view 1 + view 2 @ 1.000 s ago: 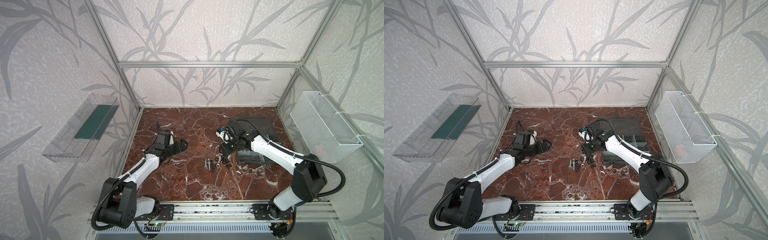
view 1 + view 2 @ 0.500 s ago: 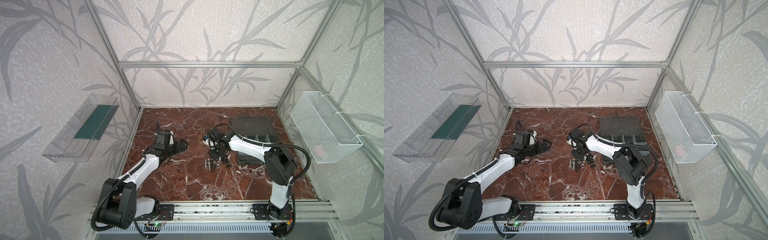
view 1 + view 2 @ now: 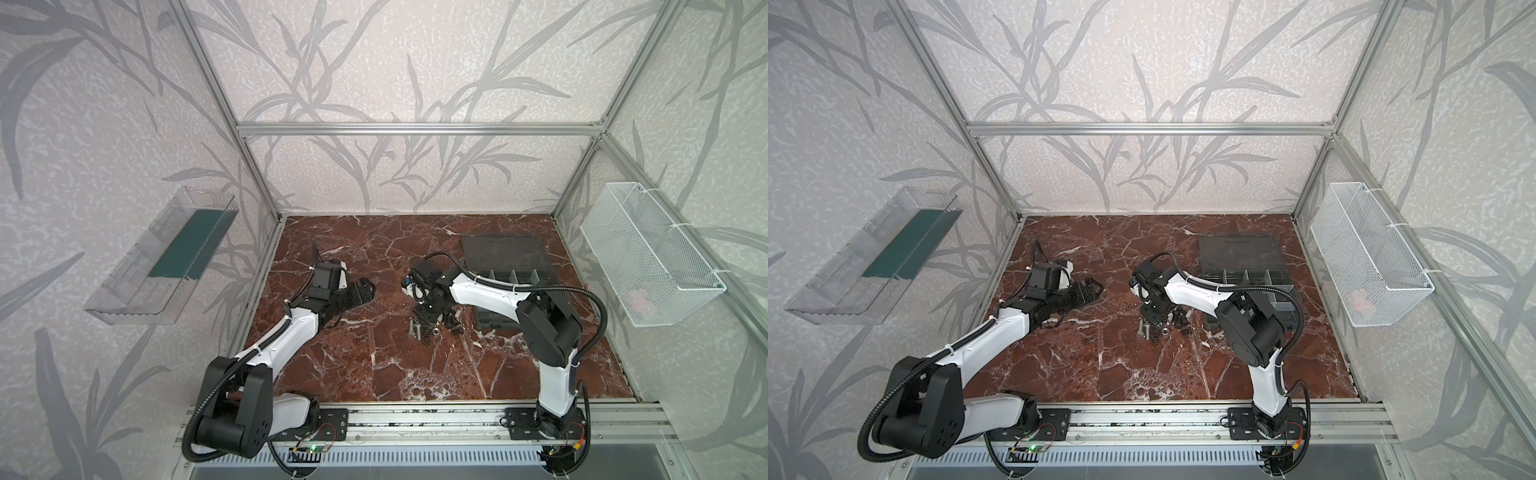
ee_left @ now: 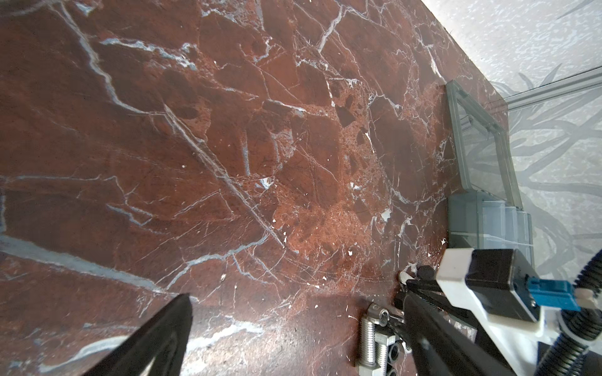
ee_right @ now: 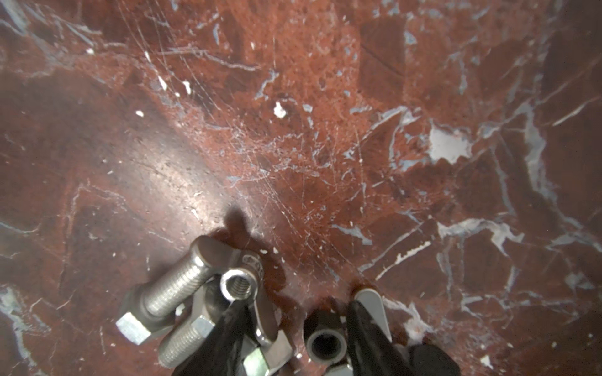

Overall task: Sort the screws and nuts into containers
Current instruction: Pick up the nut from the center of the table.

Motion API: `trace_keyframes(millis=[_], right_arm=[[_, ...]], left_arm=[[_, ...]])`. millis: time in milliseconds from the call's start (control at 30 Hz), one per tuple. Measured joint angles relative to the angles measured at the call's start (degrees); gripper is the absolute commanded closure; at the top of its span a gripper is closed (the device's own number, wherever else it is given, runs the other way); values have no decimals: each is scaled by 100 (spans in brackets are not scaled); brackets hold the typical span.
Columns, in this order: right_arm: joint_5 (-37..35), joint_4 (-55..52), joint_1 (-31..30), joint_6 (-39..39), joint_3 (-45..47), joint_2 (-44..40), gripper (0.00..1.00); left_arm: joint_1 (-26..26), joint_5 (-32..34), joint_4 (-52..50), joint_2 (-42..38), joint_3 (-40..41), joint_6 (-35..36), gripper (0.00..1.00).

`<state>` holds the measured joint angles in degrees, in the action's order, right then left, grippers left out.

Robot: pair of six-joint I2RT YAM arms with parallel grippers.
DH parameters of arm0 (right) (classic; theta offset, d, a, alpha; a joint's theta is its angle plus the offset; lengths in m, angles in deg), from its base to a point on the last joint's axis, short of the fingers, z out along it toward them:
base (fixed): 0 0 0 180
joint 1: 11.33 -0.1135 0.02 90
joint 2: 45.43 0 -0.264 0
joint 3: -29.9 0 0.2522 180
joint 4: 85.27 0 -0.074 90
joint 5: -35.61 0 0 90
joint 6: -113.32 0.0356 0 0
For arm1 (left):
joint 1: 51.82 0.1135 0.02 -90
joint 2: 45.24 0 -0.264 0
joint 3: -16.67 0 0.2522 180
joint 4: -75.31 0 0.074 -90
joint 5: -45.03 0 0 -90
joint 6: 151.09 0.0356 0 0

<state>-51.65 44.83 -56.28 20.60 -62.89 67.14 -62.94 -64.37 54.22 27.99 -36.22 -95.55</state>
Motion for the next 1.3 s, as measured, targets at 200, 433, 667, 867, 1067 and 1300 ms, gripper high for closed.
trace_keyframes(millis=[200,433,667,867,1067,1300], right_arm=[[160,74,-13,-74,7,2,48],[293,188,-61,-168,7,96,49],[330,254,-66,-175,4,275,50],[330,337,-66,-168,2,291,58],[326,404,-66,-162,0,310,74],[328,435,-66,-85,0,308,98]], left_arm=[[0,2,-2,0,0,0,1],[0,7,-2,0,0,0,1],[0,26,-11,-63,0,0,1],[4,33,-35,-85,0,2,1],[15,46,-79,-85,0,7,1],[17,48,-98,-87,0,11,1]])
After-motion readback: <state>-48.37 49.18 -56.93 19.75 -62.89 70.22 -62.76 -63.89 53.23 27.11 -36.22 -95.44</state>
